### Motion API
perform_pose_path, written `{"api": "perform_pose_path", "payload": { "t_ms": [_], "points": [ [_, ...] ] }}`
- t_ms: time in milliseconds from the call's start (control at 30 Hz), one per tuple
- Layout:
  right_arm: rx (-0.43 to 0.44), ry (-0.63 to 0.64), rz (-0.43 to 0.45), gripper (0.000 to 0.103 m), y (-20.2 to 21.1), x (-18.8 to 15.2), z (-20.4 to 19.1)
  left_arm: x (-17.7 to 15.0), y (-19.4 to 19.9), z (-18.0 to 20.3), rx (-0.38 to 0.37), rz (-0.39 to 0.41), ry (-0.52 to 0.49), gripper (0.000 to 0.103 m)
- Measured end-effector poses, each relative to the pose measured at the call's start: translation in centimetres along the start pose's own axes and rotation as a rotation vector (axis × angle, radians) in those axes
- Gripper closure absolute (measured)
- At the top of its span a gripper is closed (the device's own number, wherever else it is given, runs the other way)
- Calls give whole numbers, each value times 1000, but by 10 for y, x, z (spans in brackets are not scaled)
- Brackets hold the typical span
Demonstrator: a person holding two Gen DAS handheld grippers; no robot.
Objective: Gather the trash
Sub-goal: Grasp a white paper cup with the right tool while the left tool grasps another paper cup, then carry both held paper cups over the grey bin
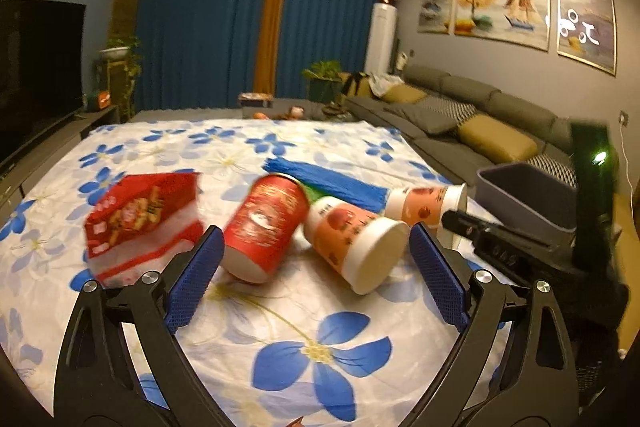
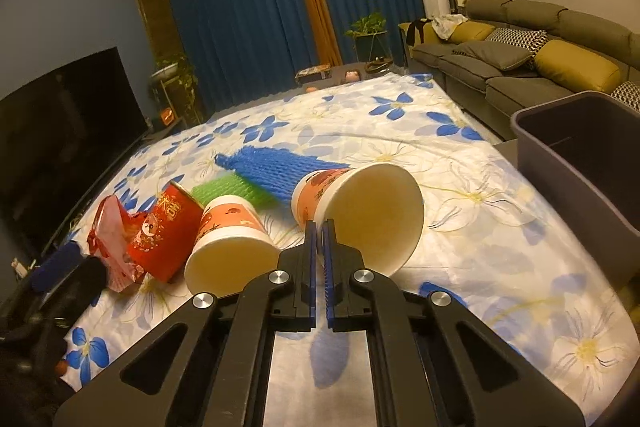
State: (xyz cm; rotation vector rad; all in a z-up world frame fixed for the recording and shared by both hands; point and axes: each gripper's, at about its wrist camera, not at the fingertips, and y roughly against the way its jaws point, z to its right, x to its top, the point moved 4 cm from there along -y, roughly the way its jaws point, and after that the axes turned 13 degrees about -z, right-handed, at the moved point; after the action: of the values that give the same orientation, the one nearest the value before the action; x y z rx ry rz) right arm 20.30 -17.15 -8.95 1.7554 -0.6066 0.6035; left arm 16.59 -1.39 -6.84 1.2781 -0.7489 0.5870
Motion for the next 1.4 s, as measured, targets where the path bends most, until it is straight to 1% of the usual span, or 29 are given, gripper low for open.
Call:
{"api": "perform_pose_path", "payload": {
  "t_ms": [133,267,367,433,500,533,600,633,667,700,733,800,867,1100,1300,1400],
  "points": [
    [-4,-13,39,98,18,-3,8,-1,-15,9,-7,-42,-23,17],
    [3,-19,71,99,35,-5,13,-2,-32,19,17,-99,-53,27],
    [12,-19,88,99,45,-7,14,-2,-46,22,32,-156,-57,39],
    [16,-13,99,99,52,-8,14,-1,-54,24,52,-191,-58,44],
    [10,-5,111,99,58,-10,14,0,-62,26,63,-220,-56,53],
    [10,-4,114,99,61,-11,14,0,-65,26,66,-229,-54,55],
    [14,-3,119,99,66,-13,15,1,-74,27,73,-261,-52,66],
    [14,-3,122,99,68,-13,16,0,-78,27,77,-278,-47,69],
    [15,-3,124,99,70,-14,16,0,-81,26,78,-291,-40,76],
    [15,-2,126,99,72,-14,17,-1,-82,25,76,-299,-31,82],
    [16,0,127,99,73,-15,17,-2,-84,24,71,-306,-19,84],
    [15,5,127,99,76,-17,18,-2,-83,22,71,-307,-10,93],
    [11,9,128,99,78,-19,19,-2,-82,21,64,-300,-6,100],
    [2,17,136,99,84,-22,18,-2,-63,19,19,-263,29,101],
    [-7,16,145,99,89,-22,20,2,-31,19,-35,-205,47,101],
    [-10,18,155,99,94,-23,21,4,-14,13,-42,-174,58,101]
  ]
}}
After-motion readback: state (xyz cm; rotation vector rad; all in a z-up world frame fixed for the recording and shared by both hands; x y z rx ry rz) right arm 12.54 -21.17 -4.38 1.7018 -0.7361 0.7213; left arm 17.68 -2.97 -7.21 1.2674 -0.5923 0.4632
